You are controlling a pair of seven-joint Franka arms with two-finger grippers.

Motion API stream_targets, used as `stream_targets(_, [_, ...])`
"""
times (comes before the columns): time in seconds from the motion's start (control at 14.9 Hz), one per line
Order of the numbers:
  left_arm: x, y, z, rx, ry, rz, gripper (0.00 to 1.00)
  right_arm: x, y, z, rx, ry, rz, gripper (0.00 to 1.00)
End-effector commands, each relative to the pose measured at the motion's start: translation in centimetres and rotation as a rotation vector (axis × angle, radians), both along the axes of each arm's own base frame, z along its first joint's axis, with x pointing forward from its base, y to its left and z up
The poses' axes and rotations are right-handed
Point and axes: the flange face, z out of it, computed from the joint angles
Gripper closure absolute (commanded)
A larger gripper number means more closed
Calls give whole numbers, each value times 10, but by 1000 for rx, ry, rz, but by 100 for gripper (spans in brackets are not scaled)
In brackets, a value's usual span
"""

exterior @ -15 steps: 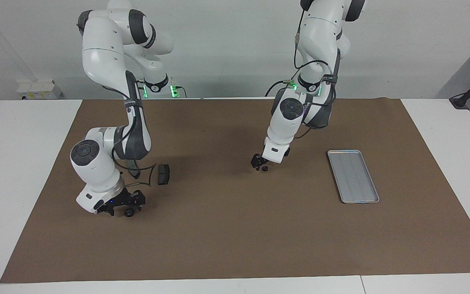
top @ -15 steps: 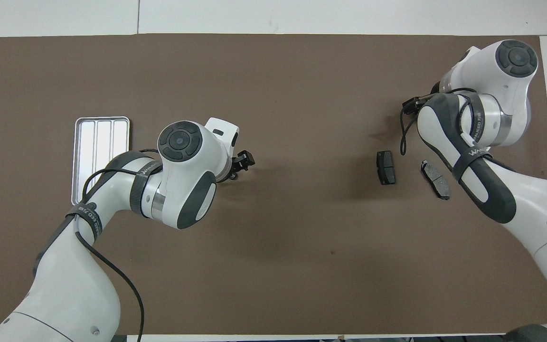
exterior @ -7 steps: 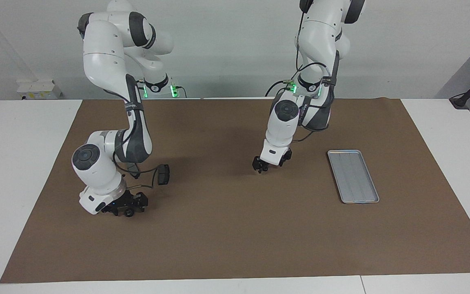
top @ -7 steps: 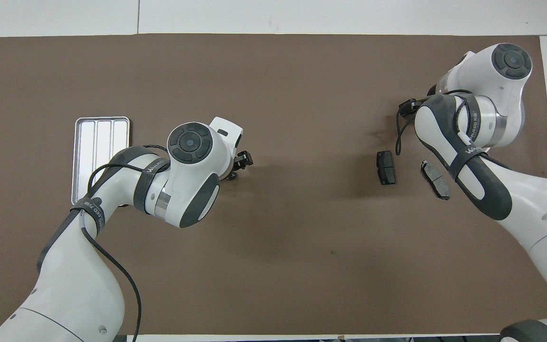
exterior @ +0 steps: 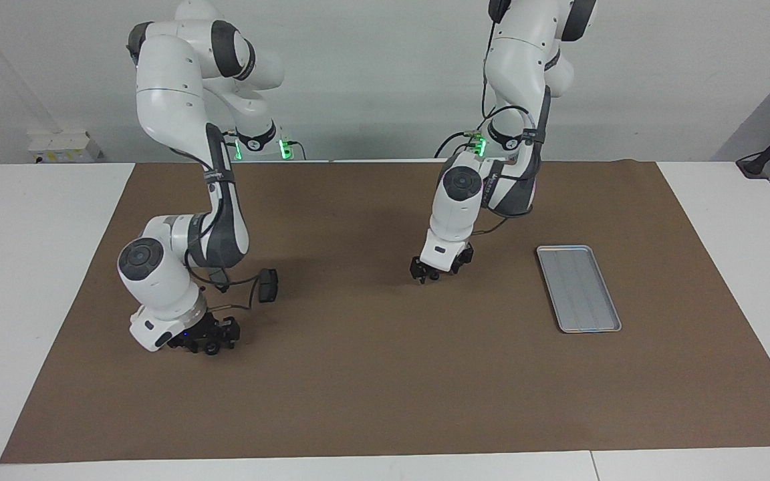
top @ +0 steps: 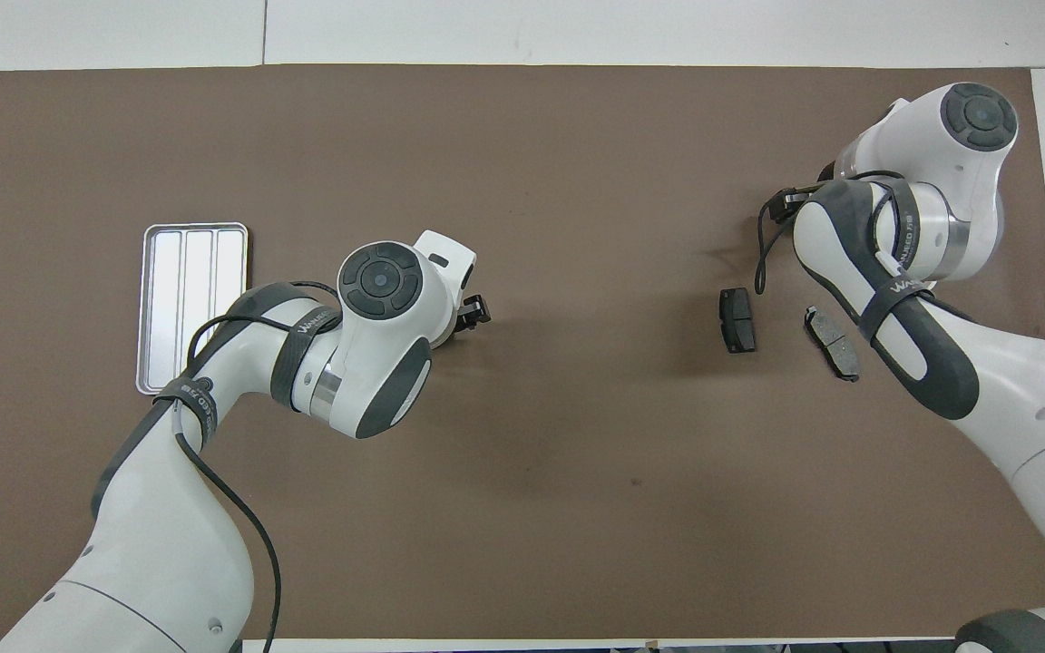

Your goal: Pick bearing gear from pile to tray

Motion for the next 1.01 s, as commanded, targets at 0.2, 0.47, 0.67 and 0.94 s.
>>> stream_targets(0.2, [1, -3, -6, 11, -16, -14, 18, -2, -3, -7, 21, 6, -33, 61])
stream_targets(0.47, [2, -3, -5, 9, -18, -11, 36, -2, -2, -8, 23, 7, -35, 77])
stream_targets(0.67, [1, -2, -5, 9, -17, -11, 47, -3, -2, -9, 23, 12, -33, 100])
stream_targets(0.94, [0, -2, -6, 14, -3, -4, 100, -2, -3, -6, 21, 13, -31, 100])
